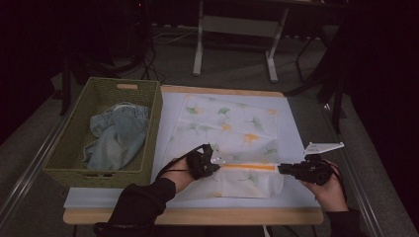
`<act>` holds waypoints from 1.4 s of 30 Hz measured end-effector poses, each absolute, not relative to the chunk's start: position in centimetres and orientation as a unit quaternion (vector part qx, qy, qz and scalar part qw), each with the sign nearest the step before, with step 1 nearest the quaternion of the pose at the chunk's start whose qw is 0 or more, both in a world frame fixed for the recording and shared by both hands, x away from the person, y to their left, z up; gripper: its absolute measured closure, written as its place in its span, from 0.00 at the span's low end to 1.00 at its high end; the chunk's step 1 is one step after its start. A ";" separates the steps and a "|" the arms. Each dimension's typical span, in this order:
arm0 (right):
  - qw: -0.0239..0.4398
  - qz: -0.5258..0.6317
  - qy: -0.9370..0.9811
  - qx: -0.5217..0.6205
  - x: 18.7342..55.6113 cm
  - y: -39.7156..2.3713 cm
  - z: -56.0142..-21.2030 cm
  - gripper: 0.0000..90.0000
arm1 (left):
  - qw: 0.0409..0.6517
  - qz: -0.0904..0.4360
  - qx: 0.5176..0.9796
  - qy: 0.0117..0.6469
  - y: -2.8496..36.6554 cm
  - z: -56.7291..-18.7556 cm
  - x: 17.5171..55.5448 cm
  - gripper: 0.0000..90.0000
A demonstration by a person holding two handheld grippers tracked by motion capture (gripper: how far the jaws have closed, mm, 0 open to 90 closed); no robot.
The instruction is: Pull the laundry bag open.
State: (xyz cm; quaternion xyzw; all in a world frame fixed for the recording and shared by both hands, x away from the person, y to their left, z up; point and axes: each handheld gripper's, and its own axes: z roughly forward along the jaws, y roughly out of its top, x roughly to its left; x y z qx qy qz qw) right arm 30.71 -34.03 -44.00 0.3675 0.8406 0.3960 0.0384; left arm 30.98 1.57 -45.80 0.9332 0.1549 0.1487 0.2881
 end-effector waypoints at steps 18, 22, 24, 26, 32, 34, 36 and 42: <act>0.038 0.402 0.830 0.385 30.6 -35.5 -44.0 0.94 | 0.286 0.147 0.929 0.183 5.6 -44.6 30.9 1.00; 0.041 0.404 0.826 0.391 30.6 -36.2 -44.0 0.94 | 0.287 0.150 0.926 0.193 6.6 -44.0 31.0 1.00; 0.040 0.404 0.824 0.394 30.5 -36.4 -44.0 0.94 | 0.289 0.152 0.925 0.195 6.9 -43.8 31.1 1.00; 0.041 0.406 0.823 0.396 30.5 -36.7 -44.0 0.94 | 0.290 0.152 0.924 0.197 7.1 -43.5 31.1 1.00; 0.049 0.408 0.818 0.403 30.4 -37.6 -43.8 0.94 | 0.287 0.161 0.922 0.203 8.0 -42.8 31.1 1.00; 0.049 0.411 0.815 0.406 30.3 -38.0 -43.7 0.94 | 0.286 0.164 0.921 0.207 8.5 -42.4 31.2 1.00; 0.051 0.413 0.812 0.409 30.2 -38.3 -43.7 0.94 | 0.286 0.164 0.920 0.211 8.9 -42.2 31.2 1.00; 0.053 0.414 0.806 0.419 29.9 -39.3 -43.9 0.94 | 0.280 0.170 0.919 0.220 10.0 -42.0 31.2 1.00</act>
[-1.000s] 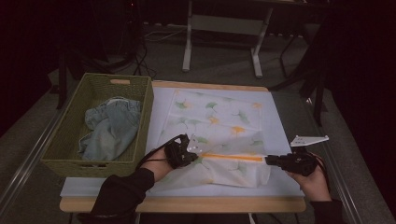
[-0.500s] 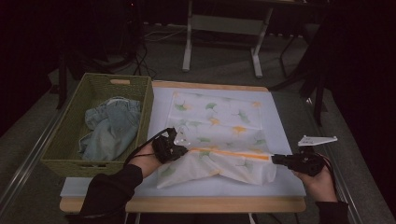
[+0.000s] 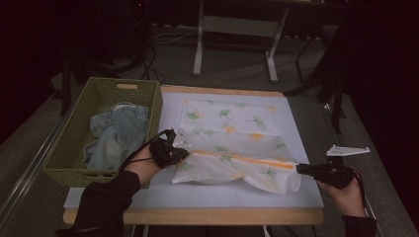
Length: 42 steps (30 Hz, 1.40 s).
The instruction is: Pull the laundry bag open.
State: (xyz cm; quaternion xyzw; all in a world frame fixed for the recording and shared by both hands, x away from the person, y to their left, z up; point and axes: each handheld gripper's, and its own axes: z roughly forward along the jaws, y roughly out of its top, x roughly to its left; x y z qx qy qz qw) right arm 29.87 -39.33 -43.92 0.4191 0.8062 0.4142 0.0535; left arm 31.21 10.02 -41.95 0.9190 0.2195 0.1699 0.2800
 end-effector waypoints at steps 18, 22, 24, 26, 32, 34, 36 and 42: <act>0.056 0.423 0.793 0.435 29.4 -41.2 -44.1 0.94 | 0.271 0.174 0.912 0.255 12.4 -42.0 31.2 1.00; 0.058 0.422 0.793 0.436 29.4 -41.1 -44.1 0.94 | 0.272 0.173 0.911 0.256 12.6 -42.1 31.1 1.00; 0.066 0.418 0.794 0.437 29.4 -41.0 -44.1 0.94 | 0.273 0.173 0.912 0.252 12.5 -42.2 31.0 1.00; 0.065 0.418 0.794 0.437 29.4 -41.0 -44.1 0.94 | 0.273 0.174 0.913 0.250 12.5 -42.2 30.9 1.00; 0.048 0.404 0.800 0.440 29.5 -40.9 -45.0 0.94 | 0.264 0.157 0.919 0.248 11.8 -42.9 30.3 1.00; 0.046 0.401 0.800 0.444 29.5 -41.0 -45.5 0.94 | 0.262 0.149 0.922 0.244 11.3 -43.5 29.8 1.00; 0.048 0.398 0.800 0.447 29.5 -41.1 -45.6 0.94 | 0.260 0.144 0.923 0.245 11.1 -43.9 29.5 1.00; 0.055 0.382 0.798 0.464 30.2 -41.5 -46.4 0.93 | 0.244 0.138 0.929 0.243 10.2 -46.1 28.7 0.99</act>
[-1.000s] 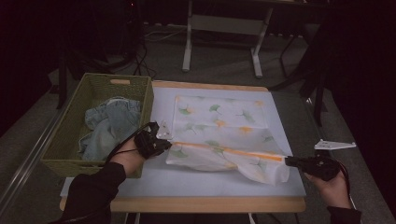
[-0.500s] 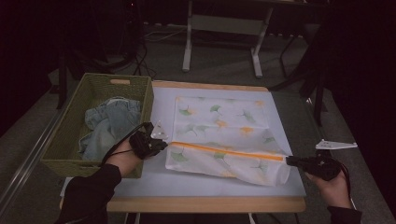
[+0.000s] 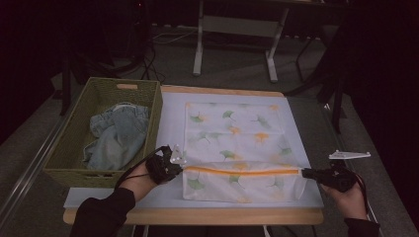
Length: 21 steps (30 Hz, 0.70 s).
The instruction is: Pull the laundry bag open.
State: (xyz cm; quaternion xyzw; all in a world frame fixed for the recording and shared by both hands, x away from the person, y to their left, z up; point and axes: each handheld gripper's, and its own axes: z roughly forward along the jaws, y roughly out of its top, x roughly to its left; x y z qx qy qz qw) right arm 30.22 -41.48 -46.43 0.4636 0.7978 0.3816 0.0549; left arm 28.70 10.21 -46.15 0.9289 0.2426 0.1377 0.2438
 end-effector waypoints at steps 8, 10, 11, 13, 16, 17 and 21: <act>0.053 0.375 0.791 0.481 30.8 -42.1 -47.8 0.93 | 0.243 0.118 0.931 0.246 9.6 -48.7 28.5 0.99; 0.053 0.378 0.785 0.489 31.0 -42.4 -48.1 0.93 | 0.244 0.121 0.927 0.257 9.6 -49.1 28.7 0.99; 0.048 0.379 0.784 0.490 31.1 -42.5 -48.2 0.93 | 0.243 0.123 0.926 0.262 9.5 -49.3 29.0 0.99; 0.044 0.375 0.784 0.493 31.4 -42.5 -48.6 0.93 | 0.239 0.130 0.923 0.273 9.3 -49.6 29.5 0.99; 0.041 0.364 0.787 0.496 32.1 -42.0 -49.1 0.93 | 0.223 0.153 0.916 0.297 8.4 -50.0 30.0 0.99; 0.041 0.364 0.787 0.496 32.1 -42.0 -49.1 0.93 | 0.223 0.153 0.916 0.297 8.4 -50.0 30.0 0.99; 0.042 0.360 0.788 0.498 32.5 -41.6 -49.2 0.93 | 0.231 0.149 0.910 0.311 8.1 -50.9 30.2 0.99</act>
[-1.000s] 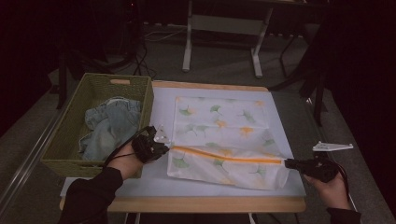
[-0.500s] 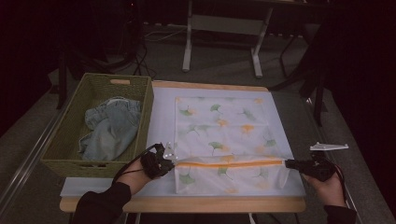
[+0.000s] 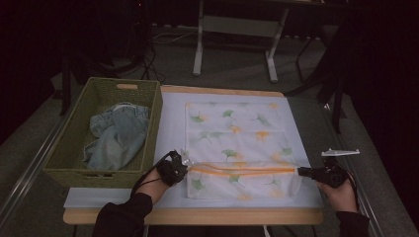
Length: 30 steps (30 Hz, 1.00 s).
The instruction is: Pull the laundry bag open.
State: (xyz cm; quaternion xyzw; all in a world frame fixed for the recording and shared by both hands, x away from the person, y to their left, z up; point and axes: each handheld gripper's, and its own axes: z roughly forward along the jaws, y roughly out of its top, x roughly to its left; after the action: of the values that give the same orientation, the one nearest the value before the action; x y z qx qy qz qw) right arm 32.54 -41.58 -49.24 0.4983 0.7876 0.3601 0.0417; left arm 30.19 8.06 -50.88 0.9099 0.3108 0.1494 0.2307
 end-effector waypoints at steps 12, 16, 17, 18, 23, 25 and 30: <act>0.100 0.390 0.767 0.500 31.6 -42.3 -46.9 0.70 | 0.255 0.151 0.900 0.320 8.4 -49.4 29.2 0.68; 0.117 0.410 0.777 0.463 30.8 -40.6 -44.8 0.63 | 0.267 0.172 0.890 0.327 8.8 -48.0 28.5 0.59; 0.117 0.410 0.777 0.463 30.8 -40.6 -44.8 0.63 | 0.267 0.172 0.890 0.327 8.8 -48.0 28.5 0.58; 0.118 0.412 0.786 0.446 30.7 -39.6 -44.3 0.63 | 0.279 0.169 0.887 0.329 9.0 -47.7 28.5 0.58; 0.110 0.412 0.805 0.412 30.7 -37.3 -44.2 0.60 | 0.307 0.155 0.882 0.323 9.4 -47.2 27.6 0.52; 0.101 0.406 0.816 0.398 31.0 -36.0 -44.6 0.60 | 0.313 0.146 0.884 0.315 9.3 -47.2 27.0 0.52; 0.081 0.383 0.841 0.375 32.4 -32.6 -46.7 0.58 | 0.329 0.132 0.885 0.301 9.1 -47.5 26.0 0.51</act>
State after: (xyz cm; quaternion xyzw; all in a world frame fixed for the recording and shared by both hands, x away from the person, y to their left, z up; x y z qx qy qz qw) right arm 32.44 -32.61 -46.72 0.3748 0.8406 0.3827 0.0806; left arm 25.98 9.05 -47.51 0.8852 0.3014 0.1322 0.3288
